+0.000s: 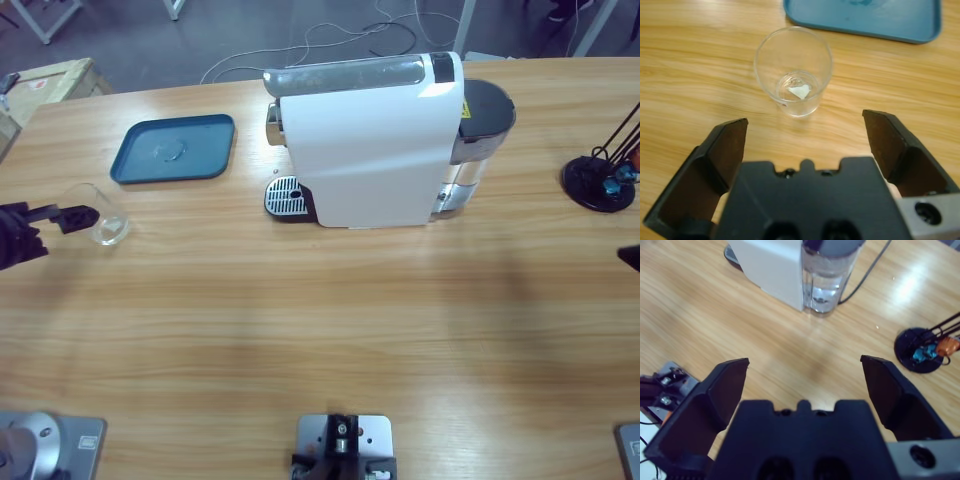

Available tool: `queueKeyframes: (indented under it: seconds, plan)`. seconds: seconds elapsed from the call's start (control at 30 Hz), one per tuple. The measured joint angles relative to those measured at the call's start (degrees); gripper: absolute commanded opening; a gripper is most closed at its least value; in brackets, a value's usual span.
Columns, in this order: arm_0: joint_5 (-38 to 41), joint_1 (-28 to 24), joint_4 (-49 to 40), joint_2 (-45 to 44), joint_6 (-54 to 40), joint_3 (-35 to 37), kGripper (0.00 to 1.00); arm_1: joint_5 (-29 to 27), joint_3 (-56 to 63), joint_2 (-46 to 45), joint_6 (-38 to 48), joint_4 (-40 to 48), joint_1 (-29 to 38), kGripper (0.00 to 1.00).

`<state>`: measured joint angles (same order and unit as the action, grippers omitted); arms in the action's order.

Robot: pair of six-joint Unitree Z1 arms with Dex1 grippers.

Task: Pour coffee

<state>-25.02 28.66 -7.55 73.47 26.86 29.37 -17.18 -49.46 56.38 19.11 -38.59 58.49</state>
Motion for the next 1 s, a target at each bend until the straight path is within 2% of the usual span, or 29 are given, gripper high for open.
queueKeyframes:
  seconds: [0.37, 0.57, 0.87, 0.9, 0.97, 1.0]
  plan:
    - [-1.4, -1.35, 11.33, 9.71, 1.33, -1.95, 0.987, -0.07, 1.08, -0.61, 1.91, -0.89, 0.01, 1.0]
    - [-1.41, -4.52, 18.52, 15.66, -1.4, -2.08, 0.988, -0.75, 1.34, -1.28, 3.74, -0.97, 0.01, 1.0]
    - [-1.41, -5.91, 26.57, 23.58, -3.09, -2.15, 0.984, -0.76, 1.33, -1.91, 3.95, -1.66, 0.02, 1.0]
    - [-1.41, -6.05, 27.14, 24.04, -3.25, -2.15, 0.929, -0.76, 1.33, -1.91, 3.95, -1.66, 0.02, 1.0]
    - [-1.41, -6.29, 28.25, 24.86, -3.74, -2.15, 0.619, -0.76, 1.33, -1.91, 3.98, -1.66, 0.02, 1.0]
    - [-1.41, -6.36, 28.61, 25.16, -4.0, -2.15, 0.526, -0.76, 1.33, -1.91, 4.04, -1.66, 0.02, 1.0]
